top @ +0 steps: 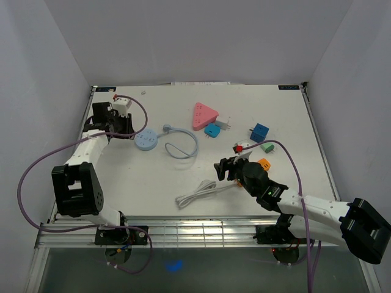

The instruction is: Insert the plug

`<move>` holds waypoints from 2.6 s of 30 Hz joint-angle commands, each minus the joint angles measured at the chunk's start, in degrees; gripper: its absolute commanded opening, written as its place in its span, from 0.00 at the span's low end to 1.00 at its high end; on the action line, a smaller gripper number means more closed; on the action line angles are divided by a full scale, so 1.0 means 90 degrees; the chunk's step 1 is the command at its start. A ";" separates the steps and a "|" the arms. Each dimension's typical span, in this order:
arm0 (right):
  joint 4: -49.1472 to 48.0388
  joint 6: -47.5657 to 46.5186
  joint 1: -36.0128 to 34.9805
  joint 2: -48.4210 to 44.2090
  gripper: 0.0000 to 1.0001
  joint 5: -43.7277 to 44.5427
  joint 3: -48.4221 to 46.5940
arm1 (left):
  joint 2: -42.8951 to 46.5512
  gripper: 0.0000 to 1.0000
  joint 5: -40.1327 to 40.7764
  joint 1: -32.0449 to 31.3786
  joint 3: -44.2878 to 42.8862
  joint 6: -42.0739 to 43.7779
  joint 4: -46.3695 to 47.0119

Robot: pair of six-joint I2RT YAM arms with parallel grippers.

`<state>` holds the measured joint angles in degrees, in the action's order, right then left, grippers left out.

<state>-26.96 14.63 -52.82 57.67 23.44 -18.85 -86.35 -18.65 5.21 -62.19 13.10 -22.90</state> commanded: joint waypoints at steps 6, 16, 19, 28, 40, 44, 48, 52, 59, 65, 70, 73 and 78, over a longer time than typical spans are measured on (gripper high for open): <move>-0.0120 0.0093 0.0068 -0.0197 0.77 0.0052 0.0034 | -0.0581 0.00 -0.0300 0.0056 -0.0130 -0.0333 0.0073; -0.0120 0.0093 0.0087 -0.0050 0.77 -0.0056 -0.0024 | -0.0690 0.00 -0.0622 0.0065 -0.0521 -0.0245 -0.0034; -0.0120 0.0093 0.0097 -0.0031 0.77 -0.0066 -0.0025 | -0.0582 0.00 -0.0652 0.0065 -0.0521 -0.0177 -0.0015; -0.0120 0.0083 0.0136 0.0028 0.77 -0.0241 -0.0064 | -0.0864 0.00 -0.0867 0.0036 -0.0931 0.0292 -0.0141; -0.0129 0.0064 0.0175 0.0077 0.77 -0.0280 -0.0064 | -0.1333 0.00 -0.1062 0.0026 -0.1166 0.0488 -0.0151; -0.0139 0.0073 0.0185 0.0087 0.77 -0.0280 -0.0064 | -0.1392 0.00 -0.1101 0.0017 -0.1156 0.0478 -0.0151; -0.0129 0.0073 0.0185 0.0087 0.77 -0.0310 -0.0064 | -0.1441 0.00 -0.1150 -0.0003 -0.1117 0.0487 -0.0122; -0.0129 0.0073 0.0205 0.0047 0.77 -0.0339 -0.0054 | -0.1500 0.00 -0.1082 -0.0023 -0.1117 0.0487 -0.0093; -0.0129 0.0073 0.0234 0.0047 0.77 -0.0388 -0.0054 | -0.1441 0.00 -0.1179 -0.0023 -0.0980 0.0497 0.0229; -0.0129 0.0083 0.0253 0.0038 0.77 -0.0407 -0.0044 | -0.1461 0.00 -0.1140 -0.0023 -0.0902 0.0497 0.0308; -0.0120 0.0083 0.0273 0.0008 0.77 -0.0427 -0.0034 | -0.1461 0.00 -0.1160 -0.0032 -0.0853 0.0527 0.0308; -0.0120 0.0083 0.0283 -0.0001 0.78 -0.0437 -0.0025 | -0.1441 0.00 -0.1160 -0.0032 -0.0834 0.0497 0.0307; -0.0110 0.0093 0.0312 -0.0031 0.78 -0.0456 -0.0025 | -0.1470 0.00 -0.1160 -0.0042 -0.0775 0.0526 0.0298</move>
<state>-26.72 14.85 -50.57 58.43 19.31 -18.85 -100.05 -27.51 5.13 -69.78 17.08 -21.32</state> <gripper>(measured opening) 0.776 0.407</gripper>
